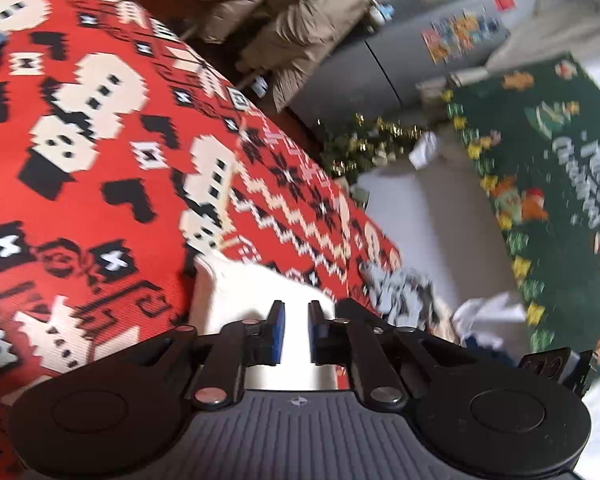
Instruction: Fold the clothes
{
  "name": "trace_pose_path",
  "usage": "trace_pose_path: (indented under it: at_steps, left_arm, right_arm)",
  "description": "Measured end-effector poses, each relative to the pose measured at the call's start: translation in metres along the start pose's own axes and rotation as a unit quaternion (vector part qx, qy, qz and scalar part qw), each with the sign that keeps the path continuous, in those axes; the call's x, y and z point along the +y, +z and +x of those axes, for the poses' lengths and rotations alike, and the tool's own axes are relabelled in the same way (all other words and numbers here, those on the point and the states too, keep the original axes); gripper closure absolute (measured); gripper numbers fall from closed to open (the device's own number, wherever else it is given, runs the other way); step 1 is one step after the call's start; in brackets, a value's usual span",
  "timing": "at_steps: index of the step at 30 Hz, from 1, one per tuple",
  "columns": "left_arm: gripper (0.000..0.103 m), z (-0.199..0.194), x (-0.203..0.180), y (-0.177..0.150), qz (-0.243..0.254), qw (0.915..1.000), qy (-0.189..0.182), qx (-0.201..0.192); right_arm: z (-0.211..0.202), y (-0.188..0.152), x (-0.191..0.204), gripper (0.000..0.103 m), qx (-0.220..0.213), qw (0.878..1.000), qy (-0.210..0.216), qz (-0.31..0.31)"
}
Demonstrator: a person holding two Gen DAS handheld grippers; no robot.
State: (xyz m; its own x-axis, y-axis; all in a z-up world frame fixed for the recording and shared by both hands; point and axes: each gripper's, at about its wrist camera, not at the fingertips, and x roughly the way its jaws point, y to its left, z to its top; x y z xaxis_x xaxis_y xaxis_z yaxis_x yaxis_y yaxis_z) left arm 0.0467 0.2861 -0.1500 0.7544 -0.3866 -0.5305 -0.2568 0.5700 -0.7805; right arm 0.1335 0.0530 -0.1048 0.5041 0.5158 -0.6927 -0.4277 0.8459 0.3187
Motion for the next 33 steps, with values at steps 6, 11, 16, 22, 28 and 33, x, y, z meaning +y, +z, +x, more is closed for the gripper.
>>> trace_pose_path:
  at_steps: [6, 11, 16, 22, 28, 33]
  left_arm:
    - [0.096, 0.01, 0.005, -0.002, 0.001, 0.9991, 0.032, 0.03]
    - [0.096, 0.008, 0.008, -0.002, -0.004, 0.9993, 0.025, 0.028]
    - [0.096, 0.007, -0.001, -0.004, 0.014, 0.9993, 0.021, 0.027]
    - [0.084, -0.007, -0.015, -0.024, 0.029, 0.9981, -0.001, 0.053]
    - [0.088, -0.013, -0.018, -0.062, 0.066, 0.9912, 0.069, 0.092]
    - [0.092, -0.036, -0.013, -0.08, 0.073, 0.9865, 0.098, 0.109]
  right_arm:
    - [0.009, -0.014, -0.034, 0.09, 0.008, 0.999, -0.016, 0.033]
    - [0.002, -0.002, -0.039, 0.09, 0.002, 0.999, -0.032, 0.029]
    - [-0.003, -0.004, -0.013, 0.09, 0.028, 1.0, -0.005, -0.005]
    - [-0.029, -0.044, -0.002, 0.09, 0.055, 0.998, -0.016, -0.012]
    - [-0.061, -0.085, 0.002, 0.091, 0.078, 0.996, -0.027, -0.014]
    - [-0.084, -0.109, -0.003, 0.091, 0.083, 0.996, -0.019, -0.007]
